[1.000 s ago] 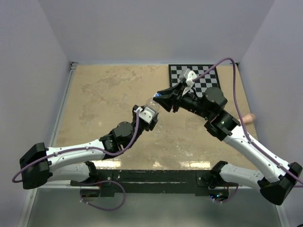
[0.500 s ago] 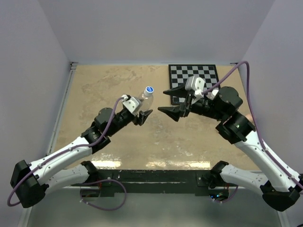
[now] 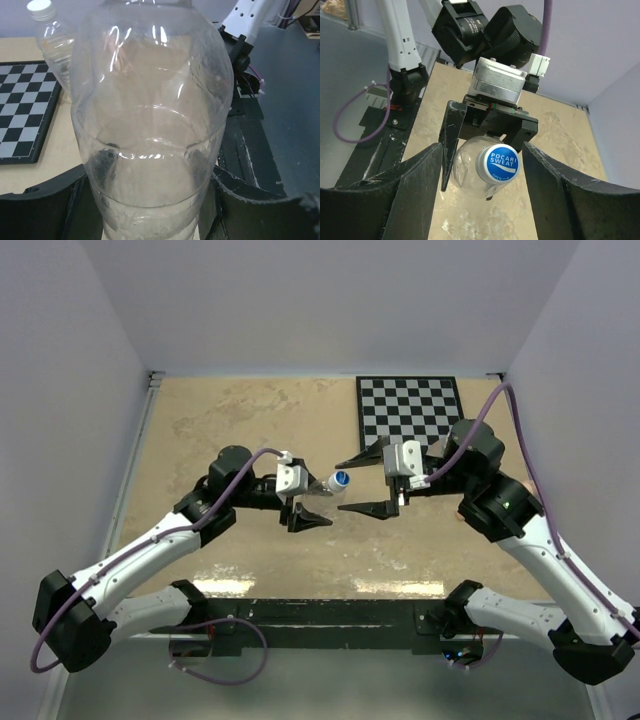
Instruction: Screw on the bottle caps
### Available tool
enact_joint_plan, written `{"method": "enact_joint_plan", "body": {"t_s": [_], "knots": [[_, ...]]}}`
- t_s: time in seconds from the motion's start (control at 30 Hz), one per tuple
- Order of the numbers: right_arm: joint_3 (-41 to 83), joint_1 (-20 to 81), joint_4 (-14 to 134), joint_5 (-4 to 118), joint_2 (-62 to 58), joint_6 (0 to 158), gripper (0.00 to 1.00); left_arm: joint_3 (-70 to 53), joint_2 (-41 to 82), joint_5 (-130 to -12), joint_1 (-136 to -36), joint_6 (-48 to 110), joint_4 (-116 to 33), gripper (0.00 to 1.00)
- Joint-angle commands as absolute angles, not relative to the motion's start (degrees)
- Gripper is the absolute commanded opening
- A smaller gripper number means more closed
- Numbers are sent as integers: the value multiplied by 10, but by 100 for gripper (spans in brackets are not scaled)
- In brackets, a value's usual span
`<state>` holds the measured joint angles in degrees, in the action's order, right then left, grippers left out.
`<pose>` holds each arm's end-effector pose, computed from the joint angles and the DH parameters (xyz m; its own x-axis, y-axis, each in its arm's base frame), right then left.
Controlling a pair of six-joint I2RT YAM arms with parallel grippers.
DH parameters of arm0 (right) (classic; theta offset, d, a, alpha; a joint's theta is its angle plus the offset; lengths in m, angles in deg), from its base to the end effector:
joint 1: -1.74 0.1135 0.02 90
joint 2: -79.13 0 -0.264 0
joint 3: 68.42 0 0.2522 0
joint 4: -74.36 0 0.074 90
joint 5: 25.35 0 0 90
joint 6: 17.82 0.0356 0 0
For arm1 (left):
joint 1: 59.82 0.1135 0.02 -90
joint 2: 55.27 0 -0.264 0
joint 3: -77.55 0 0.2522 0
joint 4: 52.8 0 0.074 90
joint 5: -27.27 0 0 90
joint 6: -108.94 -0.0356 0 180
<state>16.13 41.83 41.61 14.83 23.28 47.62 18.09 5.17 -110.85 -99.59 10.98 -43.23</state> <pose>0.1276 0.1430 0.4462 0.3659 -0.0425 -0.9297 -0.9307 -0.0164 -0.3655 0.1660 -0.1726 0.3209 -0.0023 0.1222 -0.9925 0.9996 0.0282 0.0011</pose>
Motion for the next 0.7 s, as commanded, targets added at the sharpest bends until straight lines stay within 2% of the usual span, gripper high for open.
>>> {"method": "enact_joint_plan", "body": {"t_s": [0.0,0.5,0.6,0.67], "knots": [[187,418,423,101,235,460,67,145,55,-1179,-994,81,-437,0],[174,419,458,33,217,476,51,135,68,-1203,-995,83,-454,0],[171,418,463,23,212,479,37,134,70,-1208,-998,85,-456,0],[170,419,469,16,208,485,25,134,69,-1208,-999,87,-460,0]]}}
